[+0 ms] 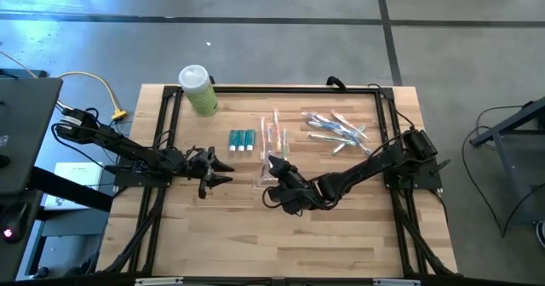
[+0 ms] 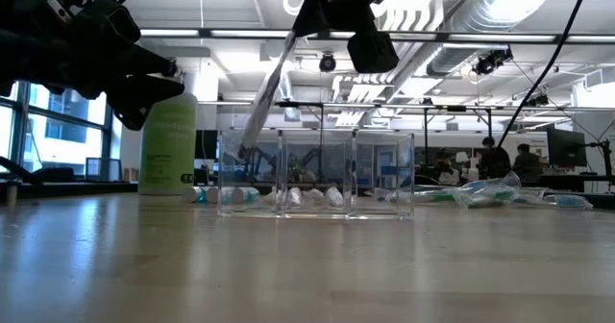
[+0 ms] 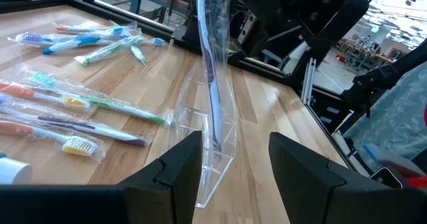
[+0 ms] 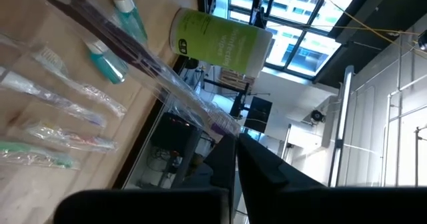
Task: Pick & Place toothbrushing station
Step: Put the violet toothbrush into the transparent organizer
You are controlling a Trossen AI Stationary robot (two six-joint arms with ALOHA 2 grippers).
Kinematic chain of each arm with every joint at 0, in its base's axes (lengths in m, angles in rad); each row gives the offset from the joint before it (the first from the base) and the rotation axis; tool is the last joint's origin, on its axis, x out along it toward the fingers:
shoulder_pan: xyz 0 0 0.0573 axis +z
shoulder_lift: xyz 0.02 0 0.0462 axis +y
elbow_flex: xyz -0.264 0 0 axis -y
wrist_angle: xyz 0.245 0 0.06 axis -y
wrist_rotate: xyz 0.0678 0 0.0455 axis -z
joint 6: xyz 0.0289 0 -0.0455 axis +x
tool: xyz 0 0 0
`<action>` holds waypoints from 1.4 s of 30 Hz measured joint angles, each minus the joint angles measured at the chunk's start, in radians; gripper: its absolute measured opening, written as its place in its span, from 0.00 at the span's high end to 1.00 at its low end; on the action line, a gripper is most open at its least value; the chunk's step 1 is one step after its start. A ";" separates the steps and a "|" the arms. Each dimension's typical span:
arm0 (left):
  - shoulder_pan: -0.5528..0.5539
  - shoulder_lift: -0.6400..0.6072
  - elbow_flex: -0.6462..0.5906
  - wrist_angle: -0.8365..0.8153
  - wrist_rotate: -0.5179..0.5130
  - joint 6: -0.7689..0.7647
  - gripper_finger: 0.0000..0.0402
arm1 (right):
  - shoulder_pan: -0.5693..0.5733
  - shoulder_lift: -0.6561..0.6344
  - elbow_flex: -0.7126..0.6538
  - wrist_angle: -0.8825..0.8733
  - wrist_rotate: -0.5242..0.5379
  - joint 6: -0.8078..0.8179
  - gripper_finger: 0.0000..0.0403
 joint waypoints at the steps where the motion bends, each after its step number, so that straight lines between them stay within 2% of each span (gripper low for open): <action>1: 0.000 0.000 0.000 0.000 0.000 0.000 0.58 | 0.000 0.000 0.000 0.000 0.000 0.000 0.98; 42: 0.000 0.000 0.000 0.000 0.000 0.000 0.58 | 0.000 0.000 0.000 -0.053 -0.014 0.074 0.98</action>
